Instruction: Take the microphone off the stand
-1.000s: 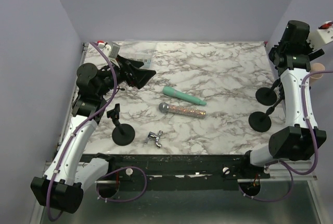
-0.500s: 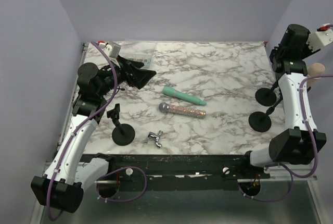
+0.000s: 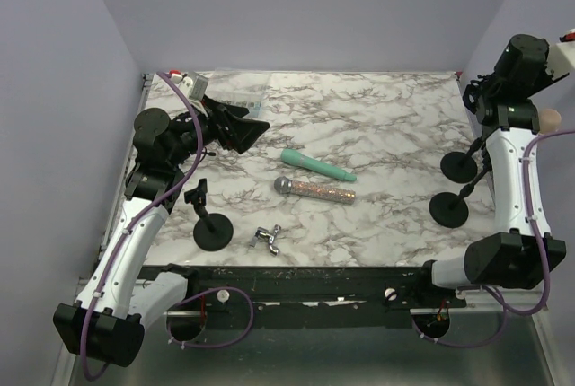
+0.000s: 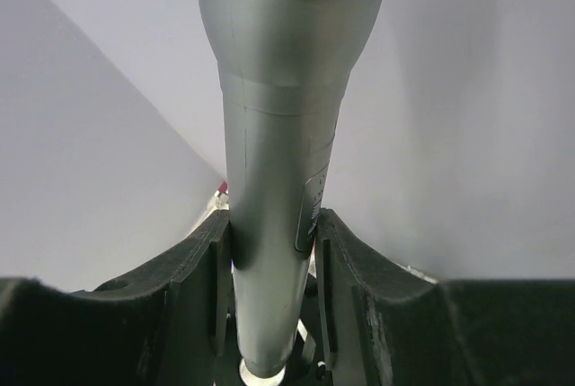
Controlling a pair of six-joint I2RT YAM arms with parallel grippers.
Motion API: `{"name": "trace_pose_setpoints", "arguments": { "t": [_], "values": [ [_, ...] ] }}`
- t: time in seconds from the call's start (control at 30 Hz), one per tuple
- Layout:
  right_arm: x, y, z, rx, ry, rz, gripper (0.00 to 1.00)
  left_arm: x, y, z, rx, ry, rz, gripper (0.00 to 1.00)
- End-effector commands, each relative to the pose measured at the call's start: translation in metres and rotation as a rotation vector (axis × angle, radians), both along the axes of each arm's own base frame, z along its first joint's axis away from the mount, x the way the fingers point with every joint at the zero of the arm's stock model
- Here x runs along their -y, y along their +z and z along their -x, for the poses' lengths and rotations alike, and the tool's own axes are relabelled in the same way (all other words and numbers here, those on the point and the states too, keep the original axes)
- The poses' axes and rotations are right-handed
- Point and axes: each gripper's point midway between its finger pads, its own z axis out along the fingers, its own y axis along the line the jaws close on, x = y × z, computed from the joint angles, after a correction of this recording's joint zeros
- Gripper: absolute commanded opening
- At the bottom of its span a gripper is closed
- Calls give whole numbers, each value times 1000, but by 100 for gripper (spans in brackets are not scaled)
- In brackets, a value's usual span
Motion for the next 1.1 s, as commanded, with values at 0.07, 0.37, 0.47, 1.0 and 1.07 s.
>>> {"name": "trace_pose_setpoints", "arguments": {
  "t": [0.07, 0.37, 0.47, 1.0, 1.07],
  "values": [
    [-6, 73, 19, 175, 49, 61, 21, 2, 11, 4, 25, -18, 6, 89],
    [-122, 138, 2, 308, 769, 200, 1, 3, 10, 3, 26, -18, 3, 89],
    [-190, 142, 5, 319, 1152, 284, 1, 2, 10, 3, 28, -17, 2, 89],
    [-381, -47, 20, -271, 1722, 345, 1, -31, 8, -11, 108, 224, -61, 89],
    [-392, -79, 33, -370, 1731, 366, 1, -48, 7, -16, 110, 331, -67, 89]
  ]
}}
